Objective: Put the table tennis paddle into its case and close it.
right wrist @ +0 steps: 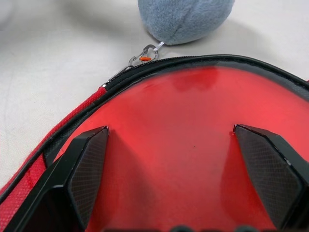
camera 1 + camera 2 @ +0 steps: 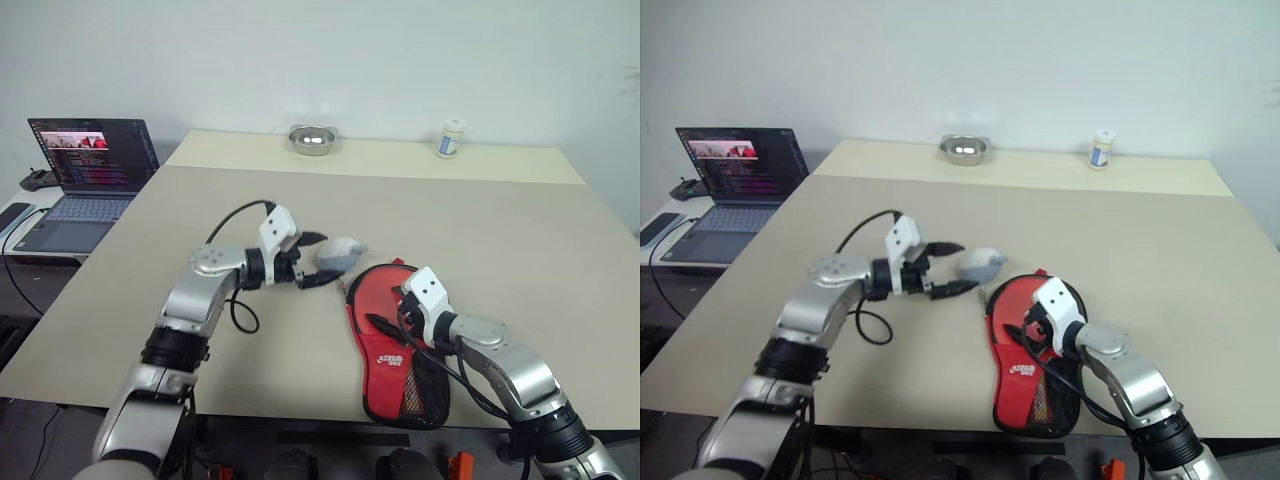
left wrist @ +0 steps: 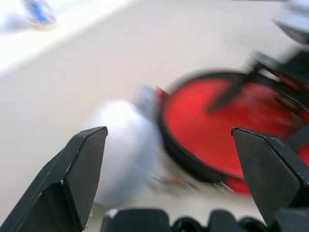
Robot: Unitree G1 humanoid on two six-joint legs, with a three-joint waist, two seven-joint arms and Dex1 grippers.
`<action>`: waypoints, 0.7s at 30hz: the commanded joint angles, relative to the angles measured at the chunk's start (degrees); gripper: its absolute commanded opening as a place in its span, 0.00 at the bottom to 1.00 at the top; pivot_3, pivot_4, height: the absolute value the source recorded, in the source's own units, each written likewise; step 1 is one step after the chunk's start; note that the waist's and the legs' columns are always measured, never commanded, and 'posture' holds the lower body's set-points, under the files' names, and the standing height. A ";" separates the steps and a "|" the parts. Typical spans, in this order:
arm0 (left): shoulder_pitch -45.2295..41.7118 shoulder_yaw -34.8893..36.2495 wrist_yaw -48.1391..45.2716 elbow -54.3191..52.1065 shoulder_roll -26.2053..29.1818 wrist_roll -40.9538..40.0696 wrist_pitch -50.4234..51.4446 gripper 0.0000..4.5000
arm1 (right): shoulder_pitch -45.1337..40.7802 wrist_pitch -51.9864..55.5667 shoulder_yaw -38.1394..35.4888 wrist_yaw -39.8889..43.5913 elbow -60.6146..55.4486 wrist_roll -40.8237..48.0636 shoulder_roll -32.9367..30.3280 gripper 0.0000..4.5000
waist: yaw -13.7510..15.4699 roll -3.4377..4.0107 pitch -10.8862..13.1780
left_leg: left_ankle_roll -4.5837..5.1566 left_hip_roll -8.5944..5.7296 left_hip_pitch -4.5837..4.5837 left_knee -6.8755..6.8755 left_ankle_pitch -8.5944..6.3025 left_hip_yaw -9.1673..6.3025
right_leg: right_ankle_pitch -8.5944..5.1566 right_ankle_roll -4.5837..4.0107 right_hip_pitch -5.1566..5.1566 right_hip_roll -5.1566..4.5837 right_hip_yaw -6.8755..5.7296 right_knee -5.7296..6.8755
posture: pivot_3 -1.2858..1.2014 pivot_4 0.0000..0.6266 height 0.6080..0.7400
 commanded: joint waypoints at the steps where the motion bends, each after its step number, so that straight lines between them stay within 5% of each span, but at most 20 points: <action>1: -4.59 0.81 3.65 7.17 -0.98 3.35 -4.11 1.00 | 1.57 1.68 0.87 0.51 1.07 -1.20 -0.02 0.99 | -0.03 -0.01 -0.03 | 0.00 -0.01 0.04 0.00 0.00 0.01 | 0.00 0.00 0.03 0.01 0.00 0.00 | 0.52 0.24 1.00; 12: -14.72 -4.59 -1.57 34.21 -7.48 11.52 -12.93 1.00 | -0.48 4.18 0.40 0.89 -3.73 -0.67 1.24 0.99 | -0.05 -0.05 -0.04 | 0.00 -0.02 0.00 0.00 0.00 0.02 | 0.00 0.00 0.00 0.05 -0.03 0.00 | 0.52 0.24 1.00; 21: -17.64 -3.73 1.46 45.48 -9.61 15.45 -16.80 1.00 | -2.72 5.49 -0.90 0.12 -6.72 -1.95 1.10 0.99 | -0.18 -0.06 -0.03 | 0.01 -0.01 -0.07 -0.01 -0.01 0.03 | 0.00 0.00 -0.09 0.04 -0.02 0.01 | 0.52 0.24 1.00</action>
